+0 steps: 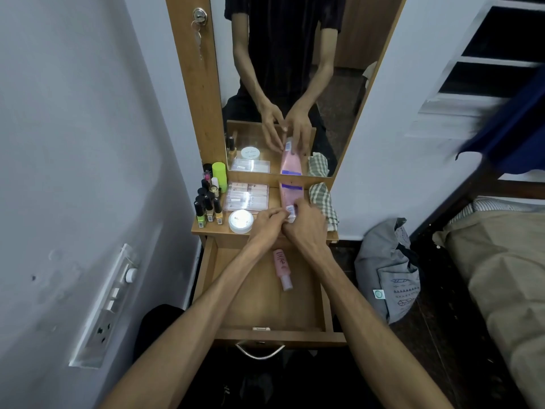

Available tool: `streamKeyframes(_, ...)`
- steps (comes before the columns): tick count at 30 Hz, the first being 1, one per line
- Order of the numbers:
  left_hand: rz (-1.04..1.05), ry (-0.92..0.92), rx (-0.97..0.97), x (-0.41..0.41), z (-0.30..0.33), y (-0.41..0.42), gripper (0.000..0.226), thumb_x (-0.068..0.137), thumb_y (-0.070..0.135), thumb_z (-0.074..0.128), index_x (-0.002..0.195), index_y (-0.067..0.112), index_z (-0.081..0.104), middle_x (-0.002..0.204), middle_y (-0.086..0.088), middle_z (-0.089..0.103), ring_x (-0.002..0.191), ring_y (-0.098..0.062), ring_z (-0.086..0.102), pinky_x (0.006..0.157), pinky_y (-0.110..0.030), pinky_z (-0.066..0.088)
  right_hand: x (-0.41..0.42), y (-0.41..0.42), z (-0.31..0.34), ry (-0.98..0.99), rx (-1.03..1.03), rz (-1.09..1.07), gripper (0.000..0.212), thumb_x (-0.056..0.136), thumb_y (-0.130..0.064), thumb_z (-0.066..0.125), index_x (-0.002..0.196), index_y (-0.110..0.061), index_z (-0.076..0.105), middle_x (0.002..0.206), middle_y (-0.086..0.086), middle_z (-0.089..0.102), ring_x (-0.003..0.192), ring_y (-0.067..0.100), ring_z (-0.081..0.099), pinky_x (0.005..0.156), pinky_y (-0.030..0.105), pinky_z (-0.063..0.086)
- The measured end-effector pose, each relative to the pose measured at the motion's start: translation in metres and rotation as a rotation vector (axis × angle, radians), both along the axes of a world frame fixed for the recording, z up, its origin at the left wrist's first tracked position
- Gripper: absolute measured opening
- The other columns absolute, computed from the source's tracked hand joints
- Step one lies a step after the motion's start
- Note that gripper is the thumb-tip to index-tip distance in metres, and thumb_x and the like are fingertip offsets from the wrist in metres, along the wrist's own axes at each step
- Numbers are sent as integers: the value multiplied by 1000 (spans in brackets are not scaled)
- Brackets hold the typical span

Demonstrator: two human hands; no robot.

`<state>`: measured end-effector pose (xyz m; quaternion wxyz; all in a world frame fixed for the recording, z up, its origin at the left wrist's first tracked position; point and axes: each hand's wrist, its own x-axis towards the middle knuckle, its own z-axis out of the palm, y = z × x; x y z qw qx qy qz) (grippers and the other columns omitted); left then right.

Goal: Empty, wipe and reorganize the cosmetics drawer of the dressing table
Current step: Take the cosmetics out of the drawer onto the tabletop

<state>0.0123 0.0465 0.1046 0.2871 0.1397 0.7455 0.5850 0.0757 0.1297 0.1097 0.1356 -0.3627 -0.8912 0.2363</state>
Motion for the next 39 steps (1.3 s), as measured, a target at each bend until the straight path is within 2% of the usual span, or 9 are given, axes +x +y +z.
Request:
streamKeyframes(6,-47,28,-35,1,-1,2,27,93,31,56,71,27,72,77,3,68,80,-15,61,72,-29,45,-4,-1,-5,-61,103,0,32,92,-31,64,114,-8,64,115,16,63,101,35,64,74,35,42)
streamKeyframes(14,-91,0,0,0,-1,2,38,99,21,50,64,18,66,48,18,55,58,-3,49,53,-15,37,-10,-3,-12,-106,169,-5,32,98,-26,59,126,-9,60,126,18,60,110,35,60,85,43,53)
streamKeyframes(18,-87,-19,14,1,-2,1,32,101,24,50,98,1,72,64,6,65,63,0,53,55,-12,38,-8,-5,-11,-121,191,-14,37,99,-27,59,132,-9,56,131,18,59,115,35,59,86,43,52)
streamKeyframes(21,-78,-2,-3,4,-2,-3,33,101,28,51,122,14,72,100,1,71,88,-7,63,69,-15,45,-3,-10,-8,-94,238,-20,44,95,-28,63,134,-11,52,133,16,58,118,34,57,88,43,51)
streamKeyframes(24,27,30,28,8,0,-9,27,99,22,54,114,14,74,112,1,73,104,-12,65,84,-21,49,7,-19,-10,43,284,-22,42,89,-36,67,123,-11,62,124,14,64,109,31,62,84,40,53)
streamKeyframes(30,182,74,88,22,-19,-38,25,93,12,63,79,29,76,88,5,77,90,-21,73,88,-45,60,51,-52,-21,221,231,34,15,91,-28,69,92,-14,72,92,1,69,78,14,61,63,20,43)
streamKeyframes(33,207,103,54,35,-34,-56,20,90,11,66,79,22,78,83,6,77,82,-17,71,84,-46,60,71,-67,-43,159,128,40,13,92,-30,67,83,-21,70,82,-7,66,69,4,52,59,10,28)
streamKeyframes(35,184,83,1,44,-46,-65,21,90,9,66,78,20,78,79,8,75,79,-14,68,82,-43,60,78,-73,-62,48,85,32,17,93,-35,64,82,-22,67,81,-5,65,68,8,58,57,18,35)
streamKeyframes(39,113,-4,-139,55,-71,-81,25,87,12,65,70,26,76,70,12,71,78,-16,68,85,-46,60,87,-75,-81,-289,6,33,43,86,-39,71,122,-18,63,114,3,64,95,18,62,75,28,52)
